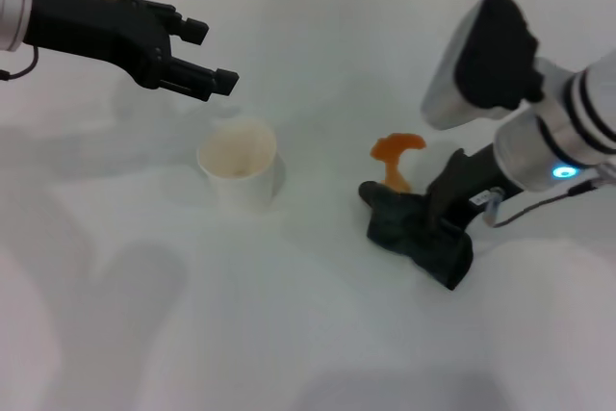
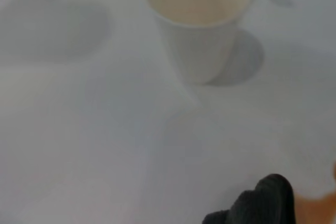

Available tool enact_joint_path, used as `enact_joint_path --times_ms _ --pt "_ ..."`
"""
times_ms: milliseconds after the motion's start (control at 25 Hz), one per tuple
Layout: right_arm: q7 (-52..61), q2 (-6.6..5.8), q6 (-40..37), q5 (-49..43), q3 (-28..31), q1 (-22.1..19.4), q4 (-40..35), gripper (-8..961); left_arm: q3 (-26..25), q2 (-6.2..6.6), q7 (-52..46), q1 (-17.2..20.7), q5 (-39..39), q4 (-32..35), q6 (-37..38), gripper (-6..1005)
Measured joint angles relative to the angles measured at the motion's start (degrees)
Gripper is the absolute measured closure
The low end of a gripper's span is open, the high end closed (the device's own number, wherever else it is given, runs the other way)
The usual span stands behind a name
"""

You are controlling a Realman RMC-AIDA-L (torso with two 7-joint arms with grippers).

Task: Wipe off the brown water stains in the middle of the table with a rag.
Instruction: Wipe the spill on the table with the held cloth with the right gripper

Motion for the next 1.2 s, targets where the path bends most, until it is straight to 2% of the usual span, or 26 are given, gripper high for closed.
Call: enact_joint_path --times_ms 280,440,680,1200 --pt "-0.2 0.05 3.8 -0.78 -5.6 6.0 5.58 855 0.0 -0.03 0.0 -0.19 -0.03 0.88 -0.05 138" --pt "-0.23 0.05 6.37 -1.21 -7.06 7.81 6.44 855 0.0 -0.03 -0.07 -0.27 -0.03 0.87 -0.08 138" --pt "-0.19 0.1 12.3 -3.71 -7.57 8.21 7.16 855 0.0 -0.02 -0.24 -0.31 -0.03 0.87 -0.08 138" --pt "2.25 0.17 25.11 -11.07 -7.01 7.61 13.99 854 0.0 -0.02 -0.41 -0.41 -0.1 1.29 -0.52 137"
